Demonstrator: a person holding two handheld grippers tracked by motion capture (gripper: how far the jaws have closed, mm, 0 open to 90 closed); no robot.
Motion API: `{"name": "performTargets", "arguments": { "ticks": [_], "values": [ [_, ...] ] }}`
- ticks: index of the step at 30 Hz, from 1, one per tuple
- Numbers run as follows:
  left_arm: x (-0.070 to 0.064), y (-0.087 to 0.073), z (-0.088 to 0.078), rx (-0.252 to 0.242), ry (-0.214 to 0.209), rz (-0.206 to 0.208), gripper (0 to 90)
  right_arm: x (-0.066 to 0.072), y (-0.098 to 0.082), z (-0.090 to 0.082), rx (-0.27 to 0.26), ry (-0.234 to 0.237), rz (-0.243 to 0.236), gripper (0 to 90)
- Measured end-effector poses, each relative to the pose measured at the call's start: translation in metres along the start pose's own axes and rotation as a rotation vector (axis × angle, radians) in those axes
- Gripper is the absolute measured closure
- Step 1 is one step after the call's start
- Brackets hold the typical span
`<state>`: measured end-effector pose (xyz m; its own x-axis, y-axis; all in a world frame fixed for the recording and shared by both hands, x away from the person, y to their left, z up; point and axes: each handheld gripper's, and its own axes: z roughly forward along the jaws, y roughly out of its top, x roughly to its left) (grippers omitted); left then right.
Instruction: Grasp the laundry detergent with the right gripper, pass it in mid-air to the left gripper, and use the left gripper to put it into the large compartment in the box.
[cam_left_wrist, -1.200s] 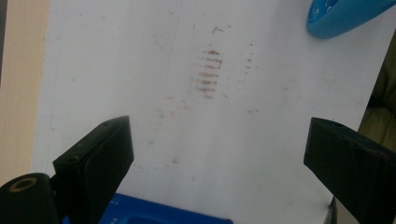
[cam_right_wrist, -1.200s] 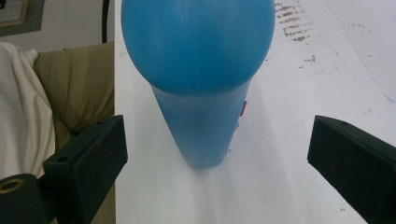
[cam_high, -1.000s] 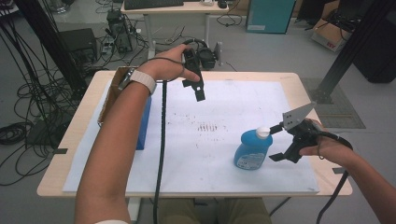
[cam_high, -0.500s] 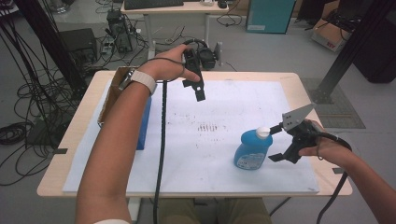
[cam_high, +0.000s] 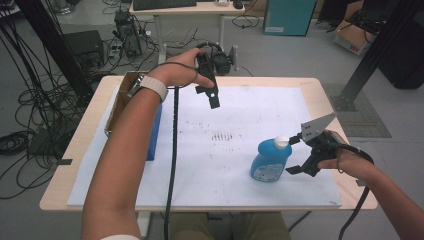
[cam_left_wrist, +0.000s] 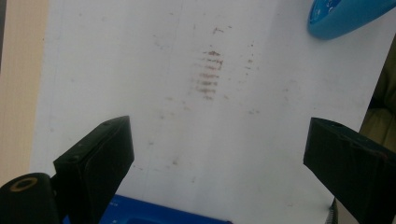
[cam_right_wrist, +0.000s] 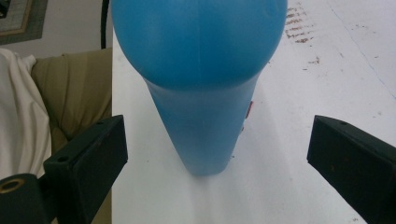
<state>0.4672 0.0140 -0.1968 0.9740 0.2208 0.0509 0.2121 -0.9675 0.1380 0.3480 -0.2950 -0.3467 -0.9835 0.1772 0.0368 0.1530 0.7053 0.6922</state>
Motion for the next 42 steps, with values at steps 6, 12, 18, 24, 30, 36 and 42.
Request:
{"name": "performTargets", "arguments": {
  "ticks": [6, 12, 18, 24, 30, 36, 42],
  "values": [
    [0.000, 0.000, 0.000, -0.001, 0.004, 0.003, 8.8, 0.000, -0.002, 0.003, -0.010, 0.001, 0.001, 5.0],
    [0.001, 0.000, 0.001, 0.003, -0.007, 0.004, 8.8, 0.001, -0.003, 0.007, -0.021, 0.003, 0.005, 5.2],
    [0.001, 0.000, 0.003, 0.004, -0.003, -0.001, 8.8, 0.001, -0.004, 0.010, -0.030, 0.001, 0.003, 5.7],
    [0.001, 0.000, 0.003, 0.003, -0.005, -0.003, 8.9, 0.000, -0.005, 0.014, -0.048, 0.004, -0.003, 6.2],
    [0.001, 0.000, 0.004, 0.004, -0.008, -0.001, 8.8, 0.001, -0.006, 0.017, -0.057, 0.003, -0.001, 6.2],
    [0.001, -0.001, 0.004, 0.006, -0.007, 0.000, 8.8, 0.001, -0.007, 0.019, -0.064, 0.001, -0.001, 6.2],
    [0.001, -0.001, 0.005, 0.003, -0.006, -0.001, 8.9, 0.002, -0.006, 0.022, -0.050, -0.001, -0.001, 6.2]
  ]
}}
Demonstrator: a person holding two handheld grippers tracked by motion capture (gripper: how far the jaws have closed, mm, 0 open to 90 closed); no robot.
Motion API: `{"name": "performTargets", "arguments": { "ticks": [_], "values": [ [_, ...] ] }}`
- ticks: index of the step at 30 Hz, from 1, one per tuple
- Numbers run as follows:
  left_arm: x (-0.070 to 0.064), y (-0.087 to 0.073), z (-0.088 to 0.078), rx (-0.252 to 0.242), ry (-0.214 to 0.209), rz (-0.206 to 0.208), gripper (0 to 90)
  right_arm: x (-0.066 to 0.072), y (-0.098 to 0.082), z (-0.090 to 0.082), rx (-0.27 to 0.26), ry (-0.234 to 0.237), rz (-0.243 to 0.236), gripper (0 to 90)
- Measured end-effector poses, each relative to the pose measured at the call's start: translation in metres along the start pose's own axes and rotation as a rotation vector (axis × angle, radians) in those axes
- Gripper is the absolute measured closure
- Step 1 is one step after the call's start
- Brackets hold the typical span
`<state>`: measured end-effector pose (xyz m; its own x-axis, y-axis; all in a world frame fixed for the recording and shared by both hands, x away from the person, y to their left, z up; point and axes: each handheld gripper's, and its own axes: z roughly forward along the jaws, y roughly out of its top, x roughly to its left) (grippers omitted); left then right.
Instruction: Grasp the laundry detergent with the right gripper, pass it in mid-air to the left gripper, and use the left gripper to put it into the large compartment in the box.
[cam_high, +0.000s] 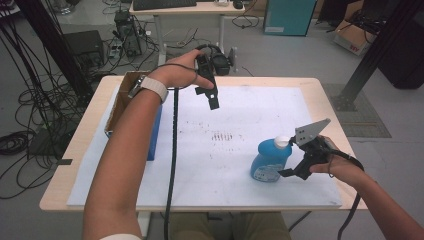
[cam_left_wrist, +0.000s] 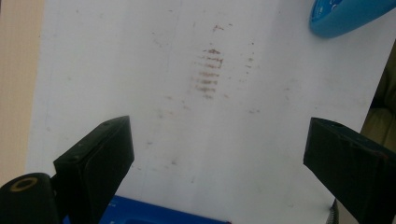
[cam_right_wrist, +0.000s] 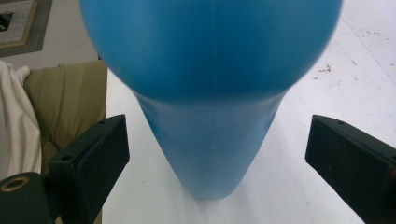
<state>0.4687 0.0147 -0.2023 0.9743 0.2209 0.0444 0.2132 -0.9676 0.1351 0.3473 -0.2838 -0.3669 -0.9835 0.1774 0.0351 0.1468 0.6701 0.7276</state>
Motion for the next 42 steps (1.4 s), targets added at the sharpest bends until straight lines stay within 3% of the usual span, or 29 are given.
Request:
{"name": "performTargets", "arguments": {
  "ticks": [18, 42],
  "values": [
    [0.001, 0.001, 0.001, 0.001, -0.004, -0.003, 8.9, 0.001, -0.005, 0.008, -0.031, -0.009, -0.011, 7.0],
    [0.001, 0.000, 0.002, 0.001, 0.001, 0.002, 9.0, 0.001, -0.009, 0.016, -0.116, -0.006, -0.004, 13.8]
  ]
}}
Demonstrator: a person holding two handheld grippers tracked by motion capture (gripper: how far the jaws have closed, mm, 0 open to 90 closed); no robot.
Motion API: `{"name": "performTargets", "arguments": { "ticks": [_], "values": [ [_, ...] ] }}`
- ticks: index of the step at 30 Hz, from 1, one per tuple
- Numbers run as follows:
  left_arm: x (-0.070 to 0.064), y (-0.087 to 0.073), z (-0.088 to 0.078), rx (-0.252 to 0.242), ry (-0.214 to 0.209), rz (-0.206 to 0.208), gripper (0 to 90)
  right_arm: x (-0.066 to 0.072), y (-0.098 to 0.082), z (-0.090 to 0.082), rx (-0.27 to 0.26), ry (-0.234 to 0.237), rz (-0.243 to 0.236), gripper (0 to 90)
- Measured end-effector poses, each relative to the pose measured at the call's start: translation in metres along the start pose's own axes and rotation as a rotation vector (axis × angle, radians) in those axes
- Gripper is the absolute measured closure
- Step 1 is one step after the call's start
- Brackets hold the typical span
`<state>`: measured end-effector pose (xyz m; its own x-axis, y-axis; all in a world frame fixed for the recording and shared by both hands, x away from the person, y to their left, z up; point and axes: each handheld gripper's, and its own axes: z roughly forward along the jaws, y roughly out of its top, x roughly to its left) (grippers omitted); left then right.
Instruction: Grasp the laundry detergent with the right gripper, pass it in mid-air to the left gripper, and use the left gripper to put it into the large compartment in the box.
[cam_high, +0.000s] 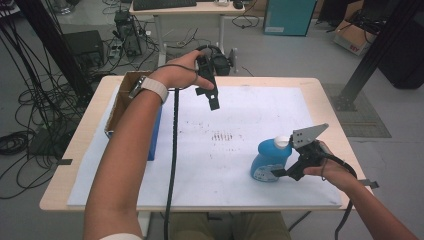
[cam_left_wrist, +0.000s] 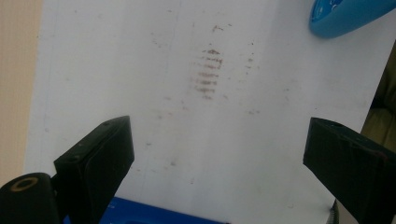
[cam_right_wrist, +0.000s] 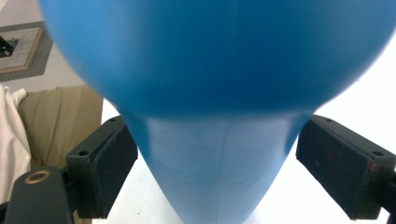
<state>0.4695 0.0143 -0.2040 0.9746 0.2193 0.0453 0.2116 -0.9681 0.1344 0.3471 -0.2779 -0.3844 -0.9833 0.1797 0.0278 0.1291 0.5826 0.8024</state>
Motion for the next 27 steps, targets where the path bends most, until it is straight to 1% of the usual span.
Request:
{"name": "performTargets", "arguments": {
  "ticks": [1, 3, 6, 7, 12, 14, 15, 21, 22, 27],
  "values": [
    [-0.0001, -0.0002, 0.0001, 0.000, -0.005, -0.005, 9.0, 0.0005, -0.0003, 0.0001, -0.005, 0.003, -0.002, 14.7],
    [-0.0001, -0.0005, 0.0002, -0.002, -0.001, -0.005, 9.1, 0.0006, -0.0009, 0.0004, -0.007, 0.003, -0.005, 15.2],
    [-0.0004, -0.0003, -0.0002, 0.001, -0.005, -0.007, 9.1, 0.0001, -0.0021, 0.0008, -0.023, 0.008, -0.005, 16.9],
    [-0.0006, -0.0004, 0.0001, -0.002, -0.003, -0.007, 9.1, 0.0006, -0.0029, 0.0006, -0.024, 0.010, 0.002, 17.2],
    [0.0001, -0.0010, -0.0004, -0.001, -0.003, -0.007, 9.1, 0.0016, -0.0039, 0.0015, -0.036, 0.012, 0.002, 21.3],
    [0.0000, -0.0013, -0.0003, 0.000, 0.000, -0.003, 9.1, 0.0014, -0.0040, 0.0015, -0.042, 0.012, 0.002, 21.8],
    [-0.0002, -0.0017, 0.0001, -0.007, -0.003, -0.010, 9.1, 0.0014, -0.0041, 0.0015, -0.044, 0.015, 0.004, 21.9],
    [0.0003, -0.0022, 0.0003, -0.003, -0.002, -0.009, 9.1, 0.0007, -0.0060, 0.0018, -0.055, 0.018, 0.011, 23.2],
    [-0.0001, -0.0023, 0.0005, -0.008, 0.001, -0.015, 9.2, 0.0006, -0.0062, 0.0021, -0.054, 0.018, 0.010, 23.2],
    [0.0002, -0.0024, 0.0005, -0.005, 0.000, -0.014, 9.2, 0.0011, -0.0058, 0.0028, -0.057, 0.014, 0.005, 23.4]
  ]
}}
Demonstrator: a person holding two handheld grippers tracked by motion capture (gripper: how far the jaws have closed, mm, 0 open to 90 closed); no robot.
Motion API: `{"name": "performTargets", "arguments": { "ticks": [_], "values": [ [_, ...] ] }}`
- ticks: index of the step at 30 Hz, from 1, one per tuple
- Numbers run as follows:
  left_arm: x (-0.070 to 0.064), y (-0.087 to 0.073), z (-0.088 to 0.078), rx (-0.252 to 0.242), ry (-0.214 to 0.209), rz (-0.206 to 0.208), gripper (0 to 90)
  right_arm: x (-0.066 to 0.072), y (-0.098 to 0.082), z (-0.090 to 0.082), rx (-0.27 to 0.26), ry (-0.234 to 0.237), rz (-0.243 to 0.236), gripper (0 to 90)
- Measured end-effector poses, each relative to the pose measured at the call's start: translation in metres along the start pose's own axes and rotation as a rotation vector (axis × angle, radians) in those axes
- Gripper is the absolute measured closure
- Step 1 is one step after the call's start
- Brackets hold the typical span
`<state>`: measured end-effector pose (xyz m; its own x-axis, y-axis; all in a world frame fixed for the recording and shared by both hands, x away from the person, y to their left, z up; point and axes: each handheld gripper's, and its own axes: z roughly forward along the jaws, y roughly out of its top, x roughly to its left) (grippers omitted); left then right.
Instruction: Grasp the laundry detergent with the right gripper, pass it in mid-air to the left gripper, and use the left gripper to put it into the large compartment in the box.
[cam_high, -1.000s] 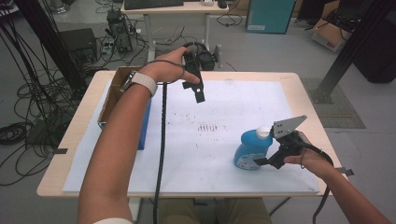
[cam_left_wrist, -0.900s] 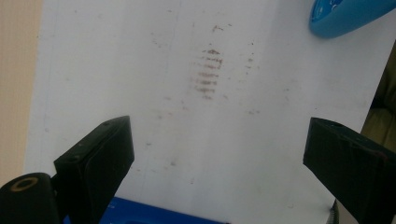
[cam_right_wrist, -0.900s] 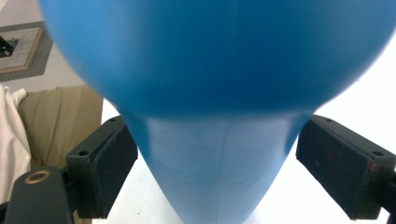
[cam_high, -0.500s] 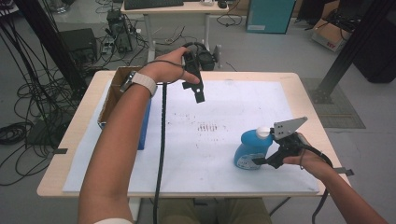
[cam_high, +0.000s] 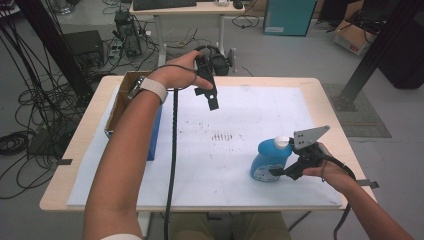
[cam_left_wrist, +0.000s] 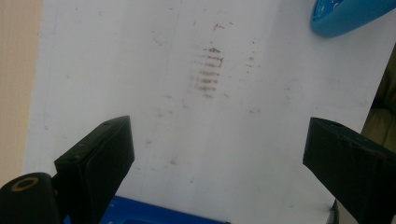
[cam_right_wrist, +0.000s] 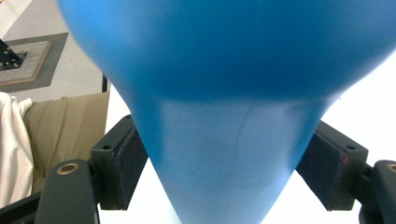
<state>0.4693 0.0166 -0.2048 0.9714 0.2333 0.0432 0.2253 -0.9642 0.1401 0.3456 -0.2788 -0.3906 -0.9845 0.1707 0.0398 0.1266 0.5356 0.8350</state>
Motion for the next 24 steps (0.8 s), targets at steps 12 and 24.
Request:
{"name": "performTargets", "arguments": {
  "ticks": [12, 24],
  "values": [
    [-0.0002, -0.0001, 0.0009, -0.009, -0.002, -0.001, 9.2, 0.0010, -0.0034, 0.0023, -0.008, -0.010, -0.005, 25.1],
    [0.0003, 0.0001, 0.0022, 0.001, -0.008, 0.002, 9.2, 0.0020, -0.0052, 0.0040, -0.033, -0.012, -0.003, 27.5]
  ]
}}
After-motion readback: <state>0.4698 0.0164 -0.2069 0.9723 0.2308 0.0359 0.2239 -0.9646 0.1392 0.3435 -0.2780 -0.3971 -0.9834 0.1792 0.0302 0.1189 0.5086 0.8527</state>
